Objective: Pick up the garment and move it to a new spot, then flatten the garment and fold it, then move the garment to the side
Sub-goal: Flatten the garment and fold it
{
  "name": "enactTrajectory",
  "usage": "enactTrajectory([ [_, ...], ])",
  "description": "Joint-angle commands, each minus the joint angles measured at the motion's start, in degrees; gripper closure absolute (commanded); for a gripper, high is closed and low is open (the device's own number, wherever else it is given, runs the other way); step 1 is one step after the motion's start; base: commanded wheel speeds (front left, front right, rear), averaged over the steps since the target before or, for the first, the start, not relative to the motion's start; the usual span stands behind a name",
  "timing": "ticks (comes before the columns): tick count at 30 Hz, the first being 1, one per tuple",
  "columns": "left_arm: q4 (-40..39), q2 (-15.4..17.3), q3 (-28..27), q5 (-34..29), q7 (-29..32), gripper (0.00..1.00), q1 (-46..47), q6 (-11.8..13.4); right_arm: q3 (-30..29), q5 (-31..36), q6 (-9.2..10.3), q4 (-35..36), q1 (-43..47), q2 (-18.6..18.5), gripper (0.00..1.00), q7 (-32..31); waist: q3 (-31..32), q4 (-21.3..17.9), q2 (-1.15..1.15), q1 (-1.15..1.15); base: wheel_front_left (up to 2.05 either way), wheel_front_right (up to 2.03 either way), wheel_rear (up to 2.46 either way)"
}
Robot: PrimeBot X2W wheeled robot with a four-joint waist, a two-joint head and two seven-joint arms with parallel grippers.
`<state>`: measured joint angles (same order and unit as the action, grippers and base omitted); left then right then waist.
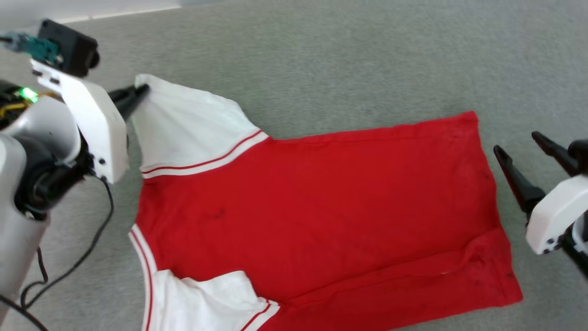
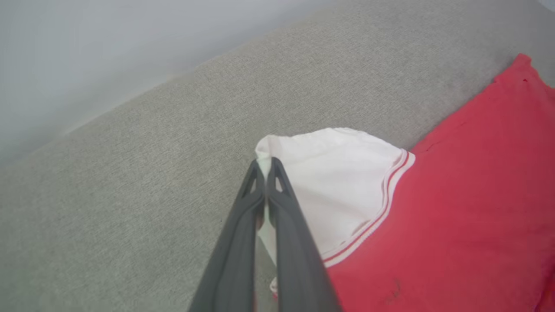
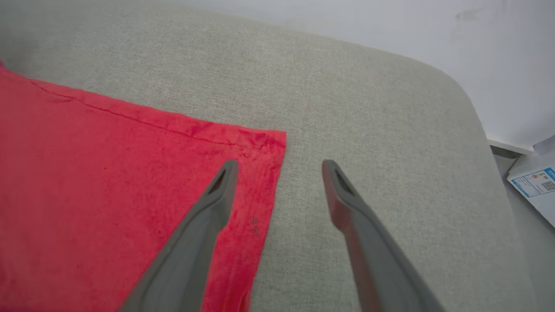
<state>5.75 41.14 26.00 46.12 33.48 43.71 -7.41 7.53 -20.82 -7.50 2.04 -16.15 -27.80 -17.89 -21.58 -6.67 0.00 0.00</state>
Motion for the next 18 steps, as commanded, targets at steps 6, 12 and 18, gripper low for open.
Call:
enactTrajectory([
  [6,-10.2,1.1,0.8,0.6,-1.5,1.00,-5.6,0.5,2.5,-5.0,0.04,0.3,-7.1,-7.2,0.00,-16.2,0.5,5.2,0.00,0.00,0.00,0.00,0.00],
  [12,-21.3,0.4,2.5,-1.8,-3.5,1.00,-9.7,2.8,6.7,-8.5,0.03,-5.8,-15.4,-11.7,0.00,-29.8,-2.9,9.9,0.00,0.00,0.00,0.00,0.00],
  [18,-25.4,-1.7,4.5,-3.9,-5.5,1.00,-11.8,4.2,11.5,-7.8,0.03,-14.1,-18.5,-11.8,0.00,-32.5,-5.3,13.5,0.00,0.00,0.00,0.00,0.00],
])
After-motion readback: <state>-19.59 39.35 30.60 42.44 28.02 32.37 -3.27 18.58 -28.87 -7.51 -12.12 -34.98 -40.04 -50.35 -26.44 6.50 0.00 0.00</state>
